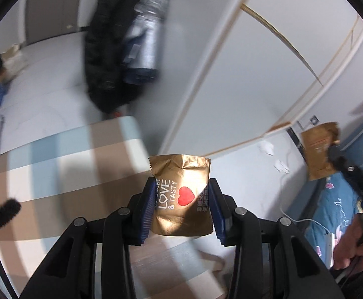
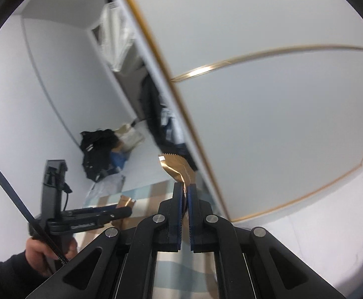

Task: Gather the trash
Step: 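Carry both gold packets over the white bin with both grippers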

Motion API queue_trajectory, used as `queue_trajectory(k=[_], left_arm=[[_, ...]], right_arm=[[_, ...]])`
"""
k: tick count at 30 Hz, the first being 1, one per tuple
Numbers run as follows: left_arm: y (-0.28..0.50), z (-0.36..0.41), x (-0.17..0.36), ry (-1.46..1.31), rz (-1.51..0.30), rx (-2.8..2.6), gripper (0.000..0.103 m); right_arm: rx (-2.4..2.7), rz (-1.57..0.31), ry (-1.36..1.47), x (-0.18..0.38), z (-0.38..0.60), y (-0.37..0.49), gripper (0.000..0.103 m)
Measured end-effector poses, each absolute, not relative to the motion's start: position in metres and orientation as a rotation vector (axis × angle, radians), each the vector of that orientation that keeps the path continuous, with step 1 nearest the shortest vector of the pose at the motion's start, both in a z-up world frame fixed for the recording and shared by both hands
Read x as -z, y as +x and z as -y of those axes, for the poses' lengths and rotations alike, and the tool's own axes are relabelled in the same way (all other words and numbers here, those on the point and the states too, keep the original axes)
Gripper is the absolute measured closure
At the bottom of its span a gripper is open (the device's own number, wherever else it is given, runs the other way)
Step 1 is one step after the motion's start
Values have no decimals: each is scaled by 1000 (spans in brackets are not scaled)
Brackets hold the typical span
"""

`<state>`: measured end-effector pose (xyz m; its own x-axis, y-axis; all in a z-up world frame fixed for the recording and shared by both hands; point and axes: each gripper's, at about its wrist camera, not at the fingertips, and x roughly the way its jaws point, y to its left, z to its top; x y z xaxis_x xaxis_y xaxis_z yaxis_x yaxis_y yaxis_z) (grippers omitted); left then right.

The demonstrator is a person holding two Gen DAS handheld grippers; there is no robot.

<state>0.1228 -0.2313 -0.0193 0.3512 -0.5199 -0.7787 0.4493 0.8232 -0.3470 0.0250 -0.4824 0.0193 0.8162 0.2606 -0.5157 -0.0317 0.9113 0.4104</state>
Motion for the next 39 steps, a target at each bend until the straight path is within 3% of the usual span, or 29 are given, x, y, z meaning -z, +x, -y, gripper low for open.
queue_trajectory(k=[22, 29, 39], left_arm=[[155, 348, 111, -44, -1301, 769, 68], [152, 363, 121, 9, -1328, 779, 68], [159, 375, 127, 18, -1362, 761, 67]], right_arm=[[-93, -956, 772, 185, 560, 89, 100], [-89, -1027, 842, 224, 559, 100, 99], [-133, -1081, 931, 272, 565, 102, 88]])
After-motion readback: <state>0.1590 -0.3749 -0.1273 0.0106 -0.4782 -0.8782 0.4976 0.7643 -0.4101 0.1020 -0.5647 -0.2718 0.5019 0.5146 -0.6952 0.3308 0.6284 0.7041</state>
